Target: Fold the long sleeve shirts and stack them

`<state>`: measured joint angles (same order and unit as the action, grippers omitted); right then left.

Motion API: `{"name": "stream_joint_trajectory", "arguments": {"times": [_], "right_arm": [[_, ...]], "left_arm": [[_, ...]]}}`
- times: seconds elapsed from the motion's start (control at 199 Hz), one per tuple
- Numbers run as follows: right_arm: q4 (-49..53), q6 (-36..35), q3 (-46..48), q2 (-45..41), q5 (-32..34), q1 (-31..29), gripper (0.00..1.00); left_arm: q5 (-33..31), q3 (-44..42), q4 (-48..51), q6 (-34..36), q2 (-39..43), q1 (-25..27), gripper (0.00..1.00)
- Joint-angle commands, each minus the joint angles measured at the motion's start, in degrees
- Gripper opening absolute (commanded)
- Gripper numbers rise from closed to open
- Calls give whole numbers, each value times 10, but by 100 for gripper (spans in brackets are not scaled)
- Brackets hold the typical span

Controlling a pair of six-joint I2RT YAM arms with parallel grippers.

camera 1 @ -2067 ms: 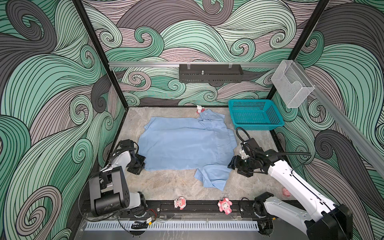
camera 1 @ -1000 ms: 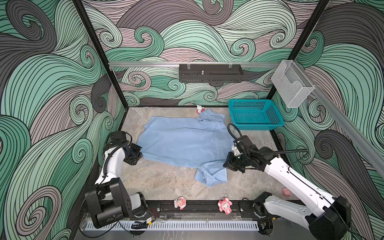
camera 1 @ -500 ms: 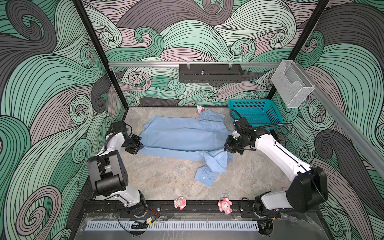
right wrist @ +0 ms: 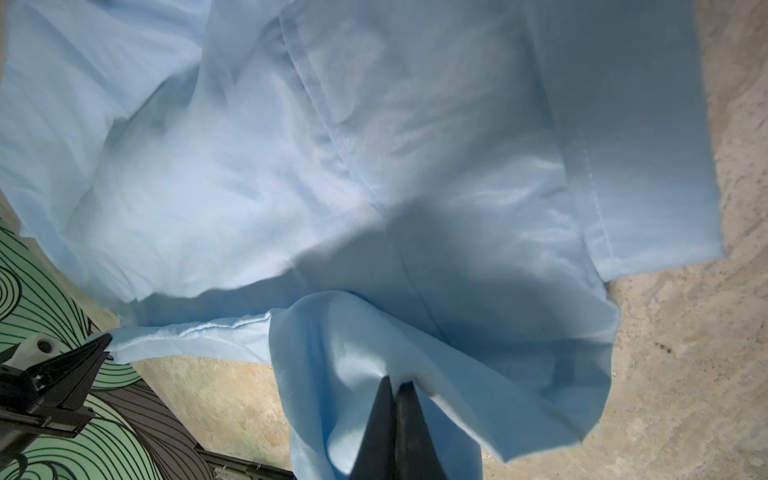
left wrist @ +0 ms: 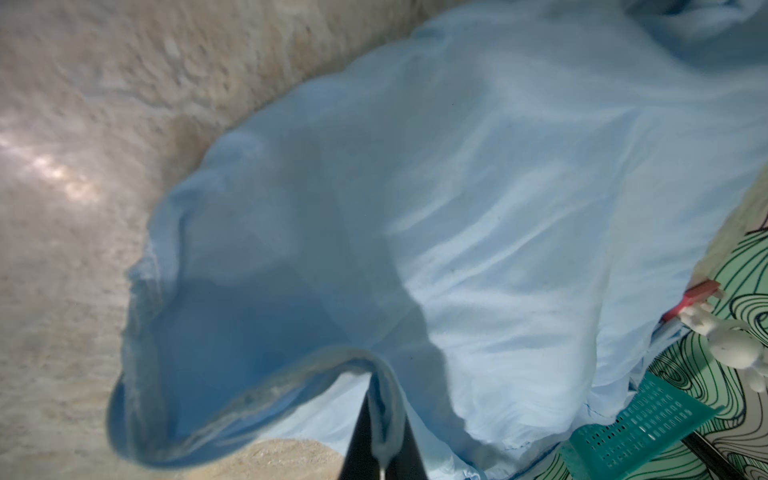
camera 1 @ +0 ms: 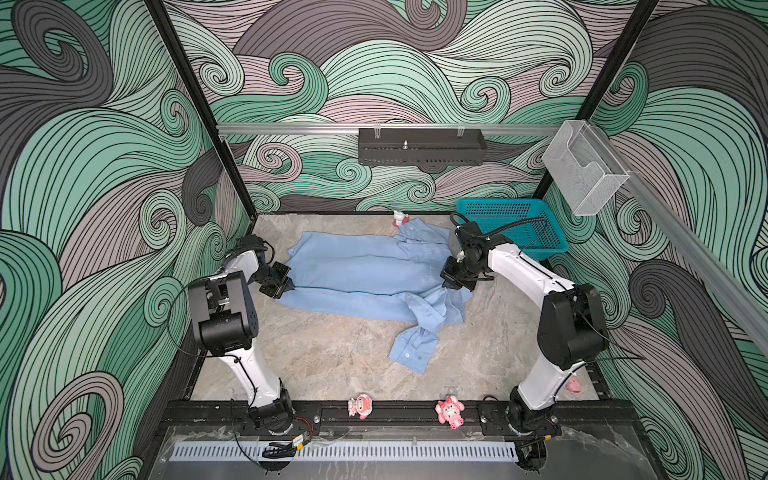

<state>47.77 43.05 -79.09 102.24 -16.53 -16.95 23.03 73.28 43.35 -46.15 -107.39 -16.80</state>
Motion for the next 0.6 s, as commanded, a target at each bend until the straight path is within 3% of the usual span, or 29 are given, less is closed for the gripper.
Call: {"name": "stream_joint_trajectory", "arguments": {"times": [0.0,0.075,0.166,0.252,0.423,0.503,0.599], "right_arm": [[-2,-13,-26,38,19,10,0],[-2,-16,-39,64,26,16,3],[-2,-21,-56,75,23,22,24],[7,-32,-72,58,27,23,35],[56,-63,-69,-46,68,22,51],[71,-72,-36,-110,84,21,53],[77,-75,21,-183,90,22,53]], "left_arm": [[-12,33,6,-6,-27,2,14],[-11,42,8,-5,-33,2,38],[-10,48,16,3,-19,2,49],[-11,57,41,23,13,2,55],[-5,40,81,98,121,29,58],[-1,18,96,148,169,88,52],[-4,-20,98,181,217,200,43]]}}
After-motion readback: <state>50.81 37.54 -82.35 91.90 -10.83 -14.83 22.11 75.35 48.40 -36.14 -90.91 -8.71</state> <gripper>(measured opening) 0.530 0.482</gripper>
